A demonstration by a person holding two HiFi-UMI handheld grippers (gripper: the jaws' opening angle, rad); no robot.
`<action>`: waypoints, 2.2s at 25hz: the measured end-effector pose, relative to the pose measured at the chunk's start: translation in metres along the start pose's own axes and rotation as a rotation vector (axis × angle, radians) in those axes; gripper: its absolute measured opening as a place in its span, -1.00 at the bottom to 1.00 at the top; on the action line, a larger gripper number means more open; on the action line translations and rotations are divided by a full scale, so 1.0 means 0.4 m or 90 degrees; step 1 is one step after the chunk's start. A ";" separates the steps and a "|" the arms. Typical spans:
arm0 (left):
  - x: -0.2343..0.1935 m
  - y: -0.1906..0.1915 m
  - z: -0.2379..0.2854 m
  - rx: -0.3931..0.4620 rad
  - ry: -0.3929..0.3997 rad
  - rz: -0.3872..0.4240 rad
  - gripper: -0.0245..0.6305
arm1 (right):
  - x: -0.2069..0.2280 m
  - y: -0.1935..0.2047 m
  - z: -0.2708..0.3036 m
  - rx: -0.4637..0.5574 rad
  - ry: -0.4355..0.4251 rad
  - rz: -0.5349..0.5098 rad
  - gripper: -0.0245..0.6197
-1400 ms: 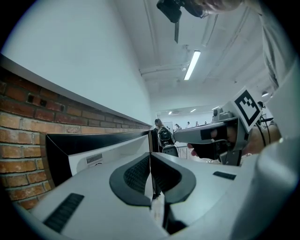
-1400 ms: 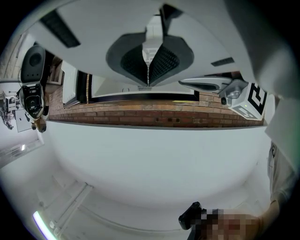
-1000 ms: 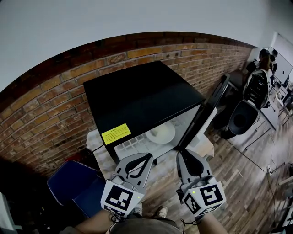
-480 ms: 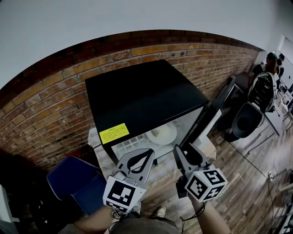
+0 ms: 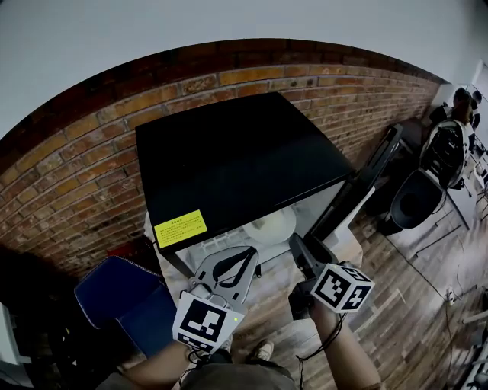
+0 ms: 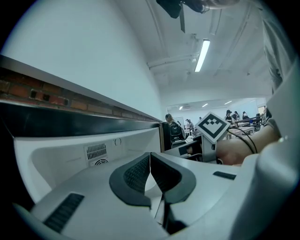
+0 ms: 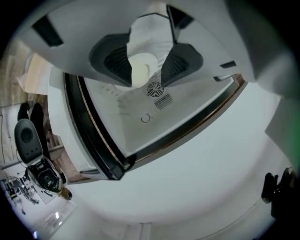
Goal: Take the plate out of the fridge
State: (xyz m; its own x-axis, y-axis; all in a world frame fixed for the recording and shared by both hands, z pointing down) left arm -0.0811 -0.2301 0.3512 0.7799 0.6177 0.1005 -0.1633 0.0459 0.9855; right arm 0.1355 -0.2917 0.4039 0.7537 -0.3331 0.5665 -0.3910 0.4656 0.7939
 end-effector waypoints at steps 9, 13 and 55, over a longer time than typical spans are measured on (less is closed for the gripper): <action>-0.008 0.034 0.056 -0.032 -0.002 -0.002 -0.87 | 0.101 0.060 0.089 -0.055 0.003 0.109 -0.36; -0.016 0.058 0.080 -0.059 -0.002 -0.001 -0.87 | 0.127 0.078 0.119 -0.067 0.004 0.165 -0.36; -0.014 0.103 -0.004 -0.101 -0.042 -0.016 -0.87 | 0.084 0.158 0.105 -0.047 -0.027 0.556 -0.80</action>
State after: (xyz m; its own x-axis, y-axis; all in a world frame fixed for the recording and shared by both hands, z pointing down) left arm -0.0934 -0.2304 0.3911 0.8222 0.5621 0.0902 -0.2324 0.1867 0.9545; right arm 0.1139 -0.3080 0.4825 0.1798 0.1374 0.9741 -0.7823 0.6203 0.0569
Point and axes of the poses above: the fingertips, and each gripper's own axes: z forward along the fingers, x to its right, y out of its underside, the point moved 10 cm from there along -z, backward along the fingers, and after that the axes turned 1 degree about -x, right-handed, at the moved point
